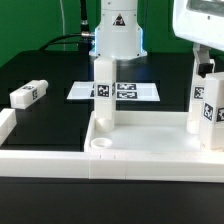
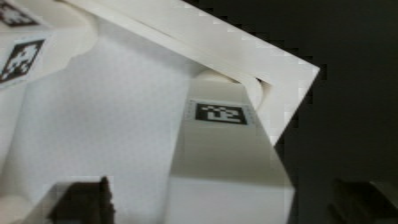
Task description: Assemble desk
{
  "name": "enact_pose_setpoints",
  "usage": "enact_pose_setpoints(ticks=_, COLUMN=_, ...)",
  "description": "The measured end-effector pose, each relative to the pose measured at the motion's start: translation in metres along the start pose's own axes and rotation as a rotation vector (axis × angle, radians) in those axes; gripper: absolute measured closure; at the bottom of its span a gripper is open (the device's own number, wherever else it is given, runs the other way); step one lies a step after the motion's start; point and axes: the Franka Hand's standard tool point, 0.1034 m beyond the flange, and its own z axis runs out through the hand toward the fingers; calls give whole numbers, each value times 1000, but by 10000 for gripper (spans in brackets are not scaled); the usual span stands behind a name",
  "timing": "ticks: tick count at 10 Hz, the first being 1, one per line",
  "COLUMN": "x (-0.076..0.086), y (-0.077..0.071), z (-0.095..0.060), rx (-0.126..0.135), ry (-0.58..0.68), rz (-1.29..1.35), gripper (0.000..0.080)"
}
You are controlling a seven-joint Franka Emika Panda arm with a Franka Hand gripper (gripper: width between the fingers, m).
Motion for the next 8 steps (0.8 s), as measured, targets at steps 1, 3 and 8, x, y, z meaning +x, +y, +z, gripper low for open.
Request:
enact_pose_setpoints(ticks=1, x=-1, y=0, z=1, rx=-2, ry=0, rz=-40, gripper=158)
enact_pose_setpoints(ticks=3, x=0, y=0, z=1, rx=-1, ry=1, rz=-205, gripper=151)
enact_pose_setpoints(ticks=8, x=2, y=1, z=1, rx=-10, ry=11, rz=-563, gripper=150)
